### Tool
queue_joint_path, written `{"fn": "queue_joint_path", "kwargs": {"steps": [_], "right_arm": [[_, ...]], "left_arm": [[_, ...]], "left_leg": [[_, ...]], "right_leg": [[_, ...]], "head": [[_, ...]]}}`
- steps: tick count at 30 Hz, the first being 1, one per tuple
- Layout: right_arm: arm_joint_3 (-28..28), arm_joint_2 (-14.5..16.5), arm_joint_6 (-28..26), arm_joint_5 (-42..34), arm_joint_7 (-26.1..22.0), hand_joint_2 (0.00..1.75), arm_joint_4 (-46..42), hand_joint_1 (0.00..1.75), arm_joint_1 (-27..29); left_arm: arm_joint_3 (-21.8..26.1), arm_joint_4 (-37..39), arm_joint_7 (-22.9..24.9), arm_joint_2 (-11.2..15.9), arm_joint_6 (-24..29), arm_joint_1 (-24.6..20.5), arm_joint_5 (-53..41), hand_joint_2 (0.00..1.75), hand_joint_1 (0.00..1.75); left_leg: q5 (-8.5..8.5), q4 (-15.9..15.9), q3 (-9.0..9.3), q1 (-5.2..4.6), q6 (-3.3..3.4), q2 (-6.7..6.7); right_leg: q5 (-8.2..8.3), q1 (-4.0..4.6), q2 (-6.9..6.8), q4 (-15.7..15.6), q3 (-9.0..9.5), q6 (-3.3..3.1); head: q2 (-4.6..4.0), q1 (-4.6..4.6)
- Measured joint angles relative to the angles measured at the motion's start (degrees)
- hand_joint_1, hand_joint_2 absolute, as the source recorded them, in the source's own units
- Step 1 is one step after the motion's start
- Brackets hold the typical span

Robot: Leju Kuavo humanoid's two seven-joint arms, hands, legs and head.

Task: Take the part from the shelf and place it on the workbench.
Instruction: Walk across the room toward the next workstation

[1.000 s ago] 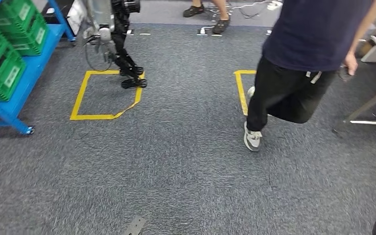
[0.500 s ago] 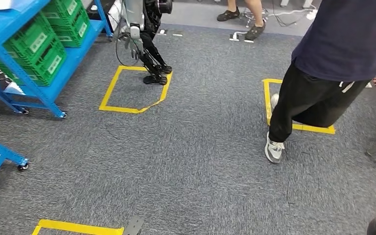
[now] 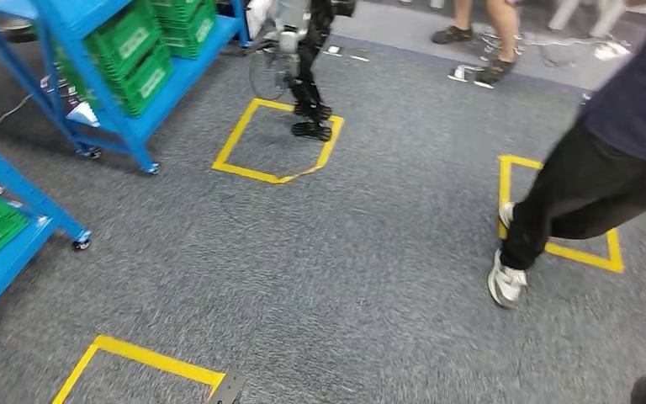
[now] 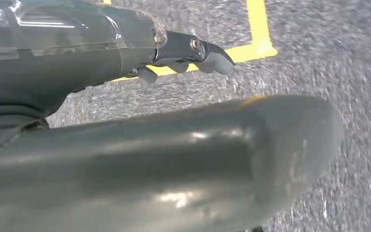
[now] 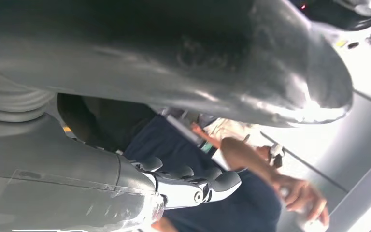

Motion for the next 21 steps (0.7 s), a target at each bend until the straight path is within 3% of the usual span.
{"fn": "queue_joint_path", "kwargs": {"steps": [2,3,4,5,8,10,12,14,16,18,19,20,21], "right_arm": [[-0.43,-0.09,-0.08,0.01,0.14,0.00,-0.29,0.00,0.66],[-0.53,-0.12,-0.09,0.01,0.17,0.00,-0.32,0.00,0.89],[-0.61,-0.13,-0.10,0.02,0.19,0.00,-0.33,0.00,1.06],[-0.69,-0.14,-0.11,0.08,0.19,0.00,-0.37,0.00,1.16],[-0.87,-0.22,-0.13,0.63,0.36,0.00,-0.89,0.00,1.26],[-1.15,-0.33,-0.14,1.00,0.70,0.00,-1.37,0.00,1.45],[-1.66,-0.40,-0.15,1.15,1.21,0.00,-1.73,0.00,1.85],[-2.01,-0.41,-0.03,1.77,2.13,0.00,-2.04,0.00,2.45],[-2.11,-0.42,0.06,3.18,3.43,0.00,-2.39,0.00,3.16],[-2.13,-0.42,0.02,4.37,4.44,0.00,-2.72,0.00,3.80],[-2.12,-0.40,0.01,4.66,4.71,0.00,-2.84,0.00,4.02],[-2.13,-0.40,-0.01,4.80,4.86,0.00,-2.95,0.00,4.18],[-2.13,-0.40,-0.02,4.89,4.95,0.00,-3.06,0.00,4.26]], "left_arm": [[0.00,0.01,0.05,-0.08,-0.03,-0.01,-0.10,0.00,0.00],[0.00,0.01,0.05,-0.11,-0.05,0.02,-0.12,0.00,0.00],[0.00,0.01,0.04,-0.13,-0.05,0.06,-0.13,0.00,0.00],[0.00,0.01,-0.01,-0.12,-0.05,0.08,-0.17,0.00,0.00],[0.00,0.00,-0.33,-0.19,-0.05,0.03,-0.43,0.00,0.00],[-0.01,-0.01,-0.51,-0.27,-0.05,-0.05,-0.65,0.00,0.00],[-0.07,-0.02,-0.77,-0.30,-0.13,-0.02,-0.95,0.00,0.00],[-0.16,-0.02,-1.09,-0.26,-0.59,0.02,-1.14,0.00,0.00],[-0.21,-0.02,-0.97,-0.21,-1.37,-0.05,-1.13,0.00,0.00],[-0.23,-0.02,-0.56,-0.21,-1.92,-0.03,-1.09,0.00,0.00],[-0.24,-0.02,-0.40,-0.20,-2.08,0.03,-1.07,0.00,0.00],[-0.24,-0.02,-0.33,-0.19,-2.17,0.08,-1.06,0.00,0.00],[-0.24,-0.02,-0.29,-0.17,-2.22,0.11,-1.06,0.00,0.00]], "left_leg": [[0.13,0.01,-0.05,-0.14,0.40,-1.53],[0.18,0.01,-0.06,-0.26,0.51,-2.31],[0.24,0.01,-0.04,-0.40,0.59,-3.11],[0.27,0.02,0.00,-0.53,0.65,-3.87],[0.40,0.06,0.14,-0.68,0.59,-5.93],[0.70,0.11,-0.29,-0.51,0.10,-7.01],[1.08,0.03,-0.81,-0.29,-0.63,-7.78],[0.00,1.12,-1.48,-0.45,-1.14,-5.14],[-3.44,6.09,-3.70,-0.46,-1.62,-1.63],[-6.56,12.77,-6.61,-0.03,-2.24,-1.14],[-6.78,14.33,-7.18,0.19,-2.53,-1.15],[-5.97,13.81,-6.68,0.37,-2.81,-1.01],[-4.38,11.25,-5.09,0.52,-3.04,-0.57]], "right_leg": [[-3.83,0.01,1.94,7.87,-3.47,0.00],[-4.75,0.05,2.27,10.91,-4.96,-0.11],[-4.51,0.09,2.44,12.13,-5.70,-0.32],[-3.10,0.13,2.63,11.00,-5.38,-0.62],[2.84,0.33,5.05,0.44,-0.97,-1.78],[3.77,0.51,6.40,-3.50,0.65,-2.23],[3.88,0.60,5.72,-4.39,0.86,-2.44],[4.54,0.55,4.53,-5.40,1.17,-2.69],[4.96,0.55,3.19,-6.04,1.40,-2.87],[4.97,0.56,1.84,-6.06,1.37,-2.93],[4.94,0.52,1.18,-6.03,1.37,-2.89],[4.87,0.46,0.56,-5.97,1.38,-2.79],[4.74,0.36,0.00,-5.85,1.41,-2.60]], "head": [[0.00,0.17],[0.00,0.20],[0.00,0.20],[0.00,0.20],[0.00,0.17],[0.00,0.21],[0.00,0.26],[0.00,0.15],[0.00,-0.04],[0.00,-0.15],[0.00,-0.16],[0.00,-0.16],[0.00,-0.15]]}}
